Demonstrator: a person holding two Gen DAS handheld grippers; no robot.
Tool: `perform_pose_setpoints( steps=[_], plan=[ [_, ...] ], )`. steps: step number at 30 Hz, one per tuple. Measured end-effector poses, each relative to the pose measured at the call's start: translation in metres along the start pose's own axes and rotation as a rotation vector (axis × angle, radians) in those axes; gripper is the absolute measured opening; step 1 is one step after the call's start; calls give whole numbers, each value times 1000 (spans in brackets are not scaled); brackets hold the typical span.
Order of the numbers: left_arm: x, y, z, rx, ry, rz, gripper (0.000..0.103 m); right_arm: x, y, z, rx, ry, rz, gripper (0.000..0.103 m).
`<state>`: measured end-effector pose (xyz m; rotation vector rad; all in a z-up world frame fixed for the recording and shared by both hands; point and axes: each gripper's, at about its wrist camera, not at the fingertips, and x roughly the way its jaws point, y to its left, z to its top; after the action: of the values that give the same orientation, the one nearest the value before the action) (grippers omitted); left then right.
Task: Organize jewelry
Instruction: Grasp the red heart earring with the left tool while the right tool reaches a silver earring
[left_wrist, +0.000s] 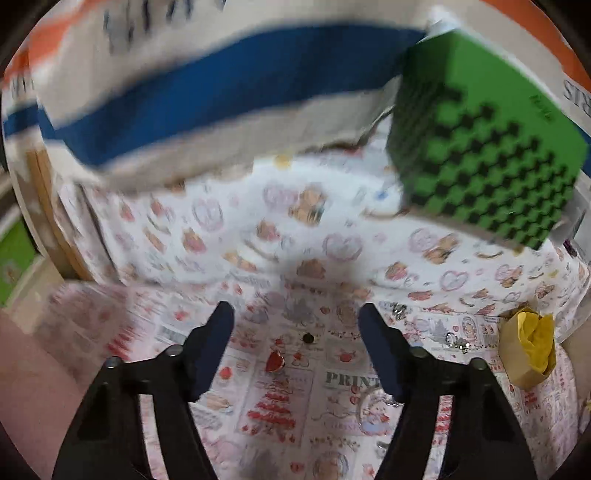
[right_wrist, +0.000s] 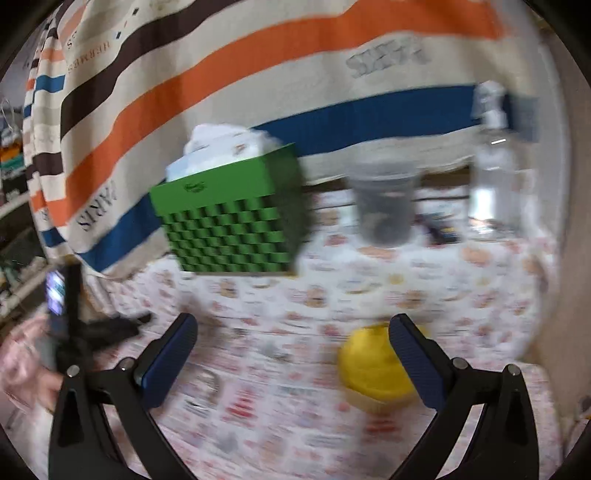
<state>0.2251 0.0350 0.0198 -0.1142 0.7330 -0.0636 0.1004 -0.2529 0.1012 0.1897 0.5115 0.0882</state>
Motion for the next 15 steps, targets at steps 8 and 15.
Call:
perform_pose_setpoints(
  steps=[8, 15],
  plan=[
    [45, 22, -14, -27, 91, -25, 38, 97, 31, 1, 44, 139, 62, 101],
    [65, 20, -26, -16, 167, -27, 36, 139, 19, -25, 8, 248, 18, 97]
  ],
)
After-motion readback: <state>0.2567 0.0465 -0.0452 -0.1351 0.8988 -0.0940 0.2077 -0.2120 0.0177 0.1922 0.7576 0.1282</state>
